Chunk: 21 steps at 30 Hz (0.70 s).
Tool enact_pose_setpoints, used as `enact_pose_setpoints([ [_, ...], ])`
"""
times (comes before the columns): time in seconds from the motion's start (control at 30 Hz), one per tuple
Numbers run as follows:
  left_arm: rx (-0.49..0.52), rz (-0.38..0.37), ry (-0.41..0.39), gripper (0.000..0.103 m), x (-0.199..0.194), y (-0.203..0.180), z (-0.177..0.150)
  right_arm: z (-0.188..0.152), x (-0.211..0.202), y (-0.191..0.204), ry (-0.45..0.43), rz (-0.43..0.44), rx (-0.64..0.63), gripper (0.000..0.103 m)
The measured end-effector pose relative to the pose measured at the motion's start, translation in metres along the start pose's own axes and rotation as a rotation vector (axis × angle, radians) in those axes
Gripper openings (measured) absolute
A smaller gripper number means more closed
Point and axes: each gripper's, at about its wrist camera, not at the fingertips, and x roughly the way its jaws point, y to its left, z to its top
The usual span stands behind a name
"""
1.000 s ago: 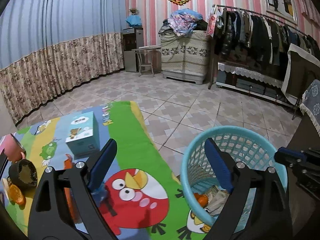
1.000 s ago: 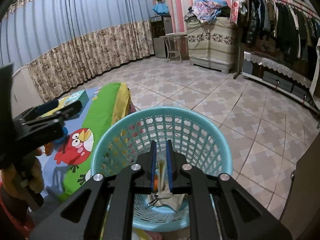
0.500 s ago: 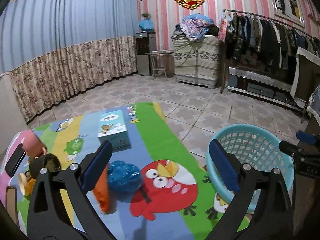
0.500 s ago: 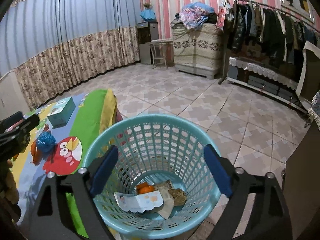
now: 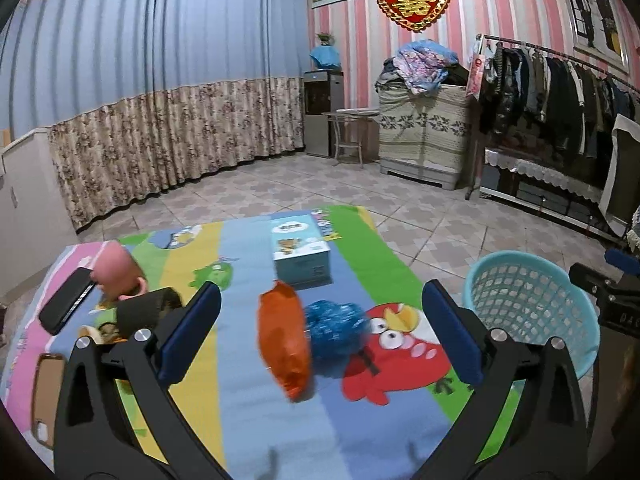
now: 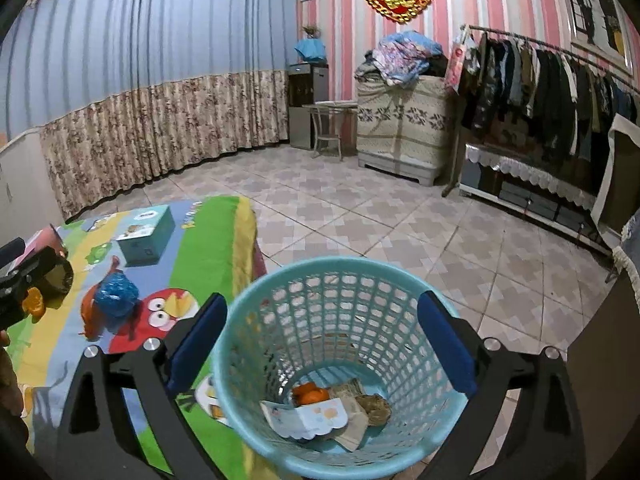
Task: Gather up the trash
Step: 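Move both tools back from the basket over the play mat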
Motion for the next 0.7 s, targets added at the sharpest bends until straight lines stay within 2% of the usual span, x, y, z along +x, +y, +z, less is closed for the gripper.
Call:
enact_pose_setpoints([
  [0.23, -0.026, 0.054, 0.005, 0.097, -0.016, 0.039, -0.011, 0.007, -0.012, 0.044, -0.034, 0.056, -0.029, 0.095],
  [0.37, -0.041, 0.094, 0.008, 0.097, -0.023, 0.063, -0.016, 0.006, -0.019, 0.079, -0.050, 0.076, -0.095, 0.095],
  [0.7, -0.064, 0.179, 0.025, 0.097, -0.038, 0.112, -0.033, 0.000, -0.026, 0.132, -0.043, 0.127, -0.191, 0.095],
])
